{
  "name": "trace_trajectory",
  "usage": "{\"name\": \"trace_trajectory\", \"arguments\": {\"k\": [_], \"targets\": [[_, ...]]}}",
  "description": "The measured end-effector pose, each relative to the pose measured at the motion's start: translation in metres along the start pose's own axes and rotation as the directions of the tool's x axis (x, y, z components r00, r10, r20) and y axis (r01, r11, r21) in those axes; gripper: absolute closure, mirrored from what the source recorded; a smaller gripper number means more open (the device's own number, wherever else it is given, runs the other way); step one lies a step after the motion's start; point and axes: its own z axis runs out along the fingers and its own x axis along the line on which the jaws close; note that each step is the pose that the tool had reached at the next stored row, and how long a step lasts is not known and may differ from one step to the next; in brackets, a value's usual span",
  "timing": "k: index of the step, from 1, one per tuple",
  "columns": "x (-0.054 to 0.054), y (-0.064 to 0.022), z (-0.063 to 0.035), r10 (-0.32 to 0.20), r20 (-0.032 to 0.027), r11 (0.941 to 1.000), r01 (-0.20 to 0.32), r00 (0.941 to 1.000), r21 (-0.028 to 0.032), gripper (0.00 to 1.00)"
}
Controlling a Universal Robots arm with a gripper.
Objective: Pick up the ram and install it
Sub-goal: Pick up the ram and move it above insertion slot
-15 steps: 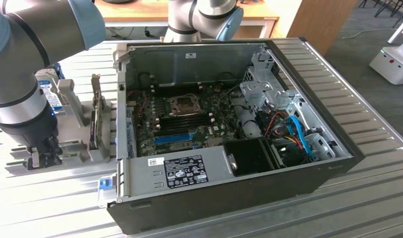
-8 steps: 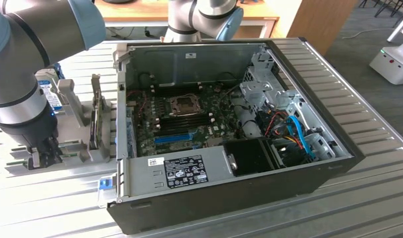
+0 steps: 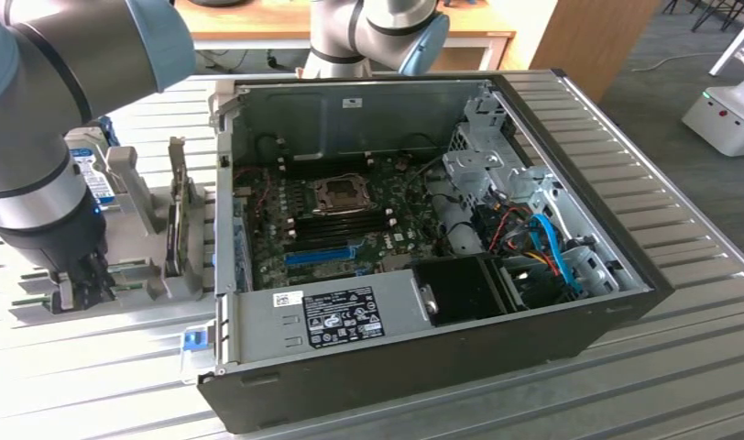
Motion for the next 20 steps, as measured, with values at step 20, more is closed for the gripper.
{"name": "trace_trajectory", "arguments": {"k": [20], "targets": [[-0.0002, 0.0002, -0.0026, 0.0, 0.0, 1.0, 0.0, 1.0, 0.0, 0.78]]}}
